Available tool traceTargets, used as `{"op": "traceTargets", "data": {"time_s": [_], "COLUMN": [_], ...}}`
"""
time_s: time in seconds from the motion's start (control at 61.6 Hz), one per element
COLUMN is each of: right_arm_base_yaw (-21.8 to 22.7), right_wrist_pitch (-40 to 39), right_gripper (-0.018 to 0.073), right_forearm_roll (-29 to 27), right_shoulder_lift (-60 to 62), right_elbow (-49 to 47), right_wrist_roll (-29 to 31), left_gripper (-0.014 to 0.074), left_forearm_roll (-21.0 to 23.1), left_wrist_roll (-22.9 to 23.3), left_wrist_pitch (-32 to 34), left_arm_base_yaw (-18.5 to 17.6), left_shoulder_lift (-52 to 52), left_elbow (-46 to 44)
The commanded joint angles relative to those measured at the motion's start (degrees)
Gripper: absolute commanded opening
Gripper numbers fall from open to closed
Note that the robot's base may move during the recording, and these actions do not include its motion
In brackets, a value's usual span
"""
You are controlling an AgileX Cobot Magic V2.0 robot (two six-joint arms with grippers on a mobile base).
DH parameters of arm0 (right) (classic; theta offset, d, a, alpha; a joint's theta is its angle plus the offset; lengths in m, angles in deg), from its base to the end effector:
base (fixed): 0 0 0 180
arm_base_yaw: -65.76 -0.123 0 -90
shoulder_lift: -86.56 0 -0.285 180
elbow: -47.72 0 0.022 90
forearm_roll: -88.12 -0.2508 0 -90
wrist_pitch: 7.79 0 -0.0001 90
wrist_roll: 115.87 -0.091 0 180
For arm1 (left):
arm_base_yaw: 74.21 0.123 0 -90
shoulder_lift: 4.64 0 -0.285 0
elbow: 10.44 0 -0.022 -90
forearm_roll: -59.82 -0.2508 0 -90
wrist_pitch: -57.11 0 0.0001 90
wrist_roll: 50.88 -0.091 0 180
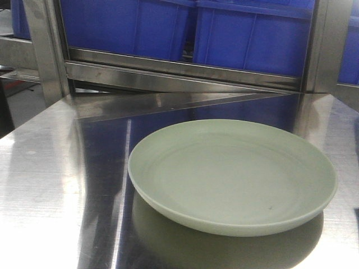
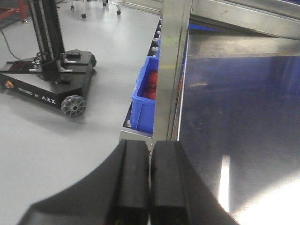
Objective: Place green plate on second shelf with right arm
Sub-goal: 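Move the right gripper to the rim of the pale green plate, then grasp the plate rim with the right gripper and lift it up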
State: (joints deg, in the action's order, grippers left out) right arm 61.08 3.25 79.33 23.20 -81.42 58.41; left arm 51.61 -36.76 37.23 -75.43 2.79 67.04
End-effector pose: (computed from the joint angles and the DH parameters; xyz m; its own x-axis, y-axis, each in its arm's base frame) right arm 0.1835 0.0177 0.2425 -0.5818 0.2009 -0.7881 0.0400 0.9749 0.2190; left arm 0.0533 0.0033 0.1810 -0.2476 -0.1060 -0.9630 -0.0536 0.9940 -0.0956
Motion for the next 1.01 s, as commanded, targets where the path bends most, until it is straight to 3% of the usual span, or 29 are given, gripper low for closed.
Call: {"op": "traceTargets", "data": {"time_s": [0.0, 0.162, 0.357, 0.795, 0.909, 0.99], "right_arm_base_yaw": [-0.1, -0.1, -0.2, -7.9, -8.5, -8.6], "right_wrist_pitch": [1.0, 6.2, 5.2, 8.2, 8.4, 9.6], "right_gripper": [0.0054, 0.0054, 0.0054, 0.0054, 0.0111, 0.0244], "right_forearm_roll": [-0.2, -1.0, -1.0, -1.0, -1.0, -3.0], "right_shoulder_lift": [-2.2, -6.5, -9.3, -15.0, -17.0, -18.3], "right_elbow": [-6.9, -12.9, -14.3, -15.8, -16.5, -17.4], "right_wrist_roll": [0.1, 0.1, 0.1, 0.1, 0.1, 0.1], "left_gripper": [0.0124, 0.0124, 0.0124, 0.0124, 0.0124, 0.0124], "left_forearm_roll": [-0.1, -0.1, -0.1, -0.1, -0.1, -0.1], "left_wrist_roll": [0.0, 0.0, 0.0, 0.0, 0.0, 0.0], "left_wrist_pitch": [3.9, 3.9, 3.9, 3.9, 3.9, 3.9], "left_arm_base_yaw": [-0.3, -0.3, -0.3, -0.3, -0.3, -0.3], "left_shoulder_lift": [-1.2, -1.2, -1.2, -1.2, -1.2, -1.2], "left_elbow": [1.8, 1.8, 1.8, 1.8, 1.8, 1.8]}}
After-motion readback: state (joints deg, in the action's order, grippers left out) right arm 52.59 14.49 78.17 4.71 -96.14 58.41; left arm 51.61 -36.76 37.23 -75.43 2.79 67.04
